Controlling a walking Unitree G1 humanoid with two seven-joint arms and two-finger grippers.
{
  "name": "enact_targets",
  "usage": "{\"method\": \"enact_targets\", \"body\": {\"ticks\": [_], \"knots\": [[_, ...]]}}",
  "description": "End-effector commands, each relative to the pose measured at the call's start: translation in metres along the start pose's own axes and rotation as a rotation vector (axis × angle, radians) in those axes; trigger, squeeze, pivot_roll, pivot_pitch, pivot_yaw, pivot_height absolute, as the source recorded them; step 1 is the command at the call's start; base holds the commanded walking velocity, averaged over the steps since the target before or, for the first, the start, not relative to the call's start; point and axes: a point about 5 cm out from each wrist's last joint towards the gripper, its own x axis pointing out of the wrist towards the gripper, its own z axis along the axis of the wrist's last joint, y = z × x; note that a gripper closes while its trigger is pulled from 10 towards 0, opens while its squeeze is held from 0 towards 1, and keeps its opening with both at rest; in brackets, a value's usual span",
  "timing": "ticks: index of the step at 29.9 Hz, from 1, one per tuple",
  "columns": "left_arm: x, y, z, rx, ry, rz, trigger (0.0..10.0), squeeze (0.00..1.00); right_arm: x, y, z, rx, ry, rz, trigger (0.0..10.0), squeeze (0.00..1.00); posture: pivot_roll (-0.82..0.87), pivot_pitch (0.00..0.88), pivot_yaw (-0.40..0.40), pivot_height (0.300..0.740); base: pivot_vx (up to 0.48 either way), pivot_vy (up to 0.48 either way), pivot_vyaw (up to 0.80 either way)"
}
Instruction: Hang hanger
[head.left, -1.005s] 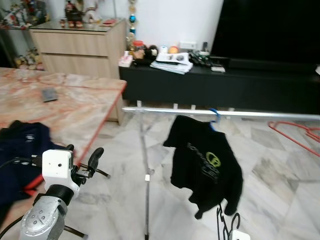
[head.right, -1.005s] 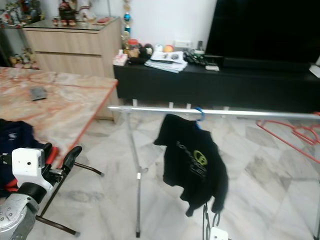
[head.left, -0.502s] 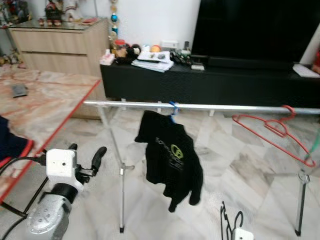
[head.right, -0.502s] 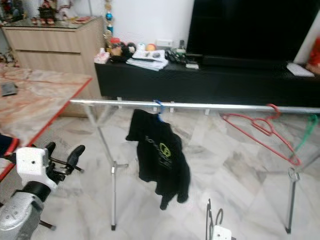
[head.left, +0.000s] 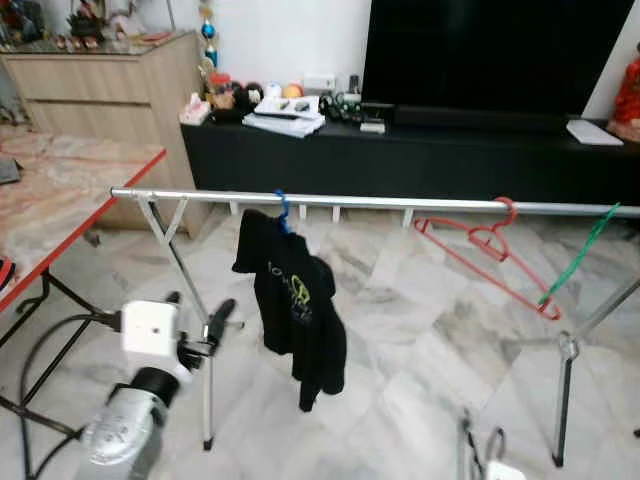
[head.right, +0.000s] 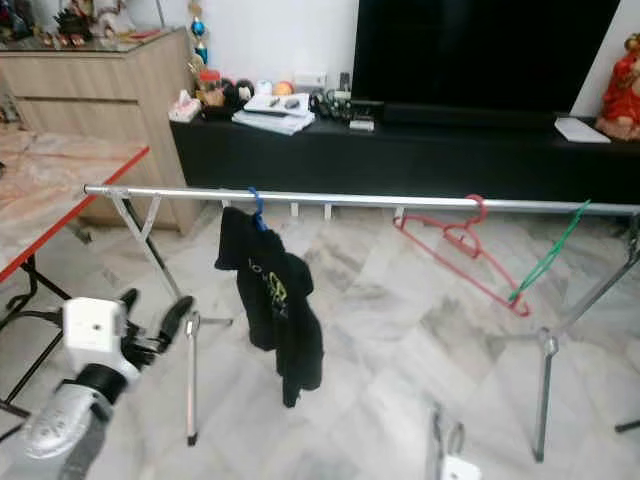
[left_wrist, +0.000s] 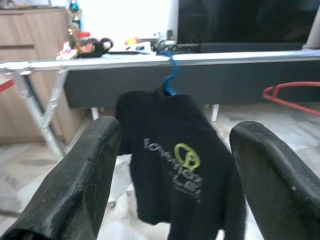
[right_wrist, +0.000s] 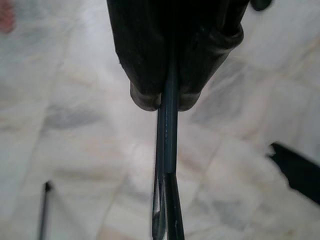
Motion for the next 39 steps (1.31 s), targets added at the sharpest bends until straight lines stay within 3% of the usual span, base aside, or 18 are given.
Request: {"method": "enact_targets", "body": {"ticks": [1,9,16,22,25,26,27,30,34,38,39], "knots": [[-0.003,0.003,-0.003,0.019,0.015,0.009,10.0,0.00,0.000,0.006,0.001,0.010,-0.007,0.017,10.0,0.00,0.15,0.000,-0.019,0.740,0.000,-0.296,0.00],[-0.003,0.001,-0.011,0.023,0.058,-0.014,10.0,0.00,0.000,0.005,0.000,-0.006,-0.003,0.024,10.0,0.00,0.14,0.000,-0.017,0.740,0.000,-0.037,0.00],[0.000,-0.007,-0.016,0.056,0.094,-0.100,10.0,0.00,0.001,0.004,0.004,-0.070,-0.015,0.050,10.0,0.00,0.13,0.000,-0.011,0.740,0.000,0.000,0.00],[-0.001,-0.014,-0.024,0.119,0.143,-0.210,10.0,0.00,0.002,0.007,0.008,-0.224,-0.021,0.110,10.0,0.00,0.10,0.000,-0.002,0.740,0.000,0.000,0.00],[0.001,-0.019,-0.028,0.187,0.170,-0.301,10.0,0.00,0.002,0.007,0.012,-0.371,-0.036,0.115,10.0,0.00,0.09,0.000,0.002,0.740,0.000,0.000,0.00],[0.002,-0.022,-0.030,0.223,0.186,-0.343,10.0,0.00,0.003,0.009,0.014,-0.469,-0.050,0.122,10.0,0.00,0.10,0.000,0.003,0.740,0.000,0.000,0.00],[0.002,-0.024,-0.032,0.267,0.201,-0.382,10.0,0.00,0.007,0.010,0.040,-0.585,-0.125,0.143,10.0,0.00,0.09,0.000,0.006,0.740,0.000,0.000,0.00],[0.002,-0.024,-0.034,0.298,0.210,-0.407,10.0,0.00,0.011,0.013,0.081,-0.697,-0.236,0.177,10.0,0.00,0.09,0.000,0.006,0.740,0.000,0.000,0.00],[0.004,-0.021,-0.036,0.298,0.205,-0.381,10.0,0.00,0.011,0.019,0.098,-0.693,-0.281,0.194,10.0,0.00,0.09,0.000,0.001,0.740,0.000,0.000,0.00],[0.003,-0.023,-0.041,0.373,0.225,-0.418,10.0,0.00,0.011,0.021,0.107,-0.678,-0.303,0.218,10.0,0.00,0.10,0.000,-0.005,0.740,0.000,0.000,0.00],[0.002,-0.025,-0.043,0.416,0.232,-0.448,10.0,0.00,0.010,0.024,0.113,-0.713,-0.315,0.254,10.0,0.00,0.10,0.000,-0.005,0.740,0.000,0.000,0.00]]}}
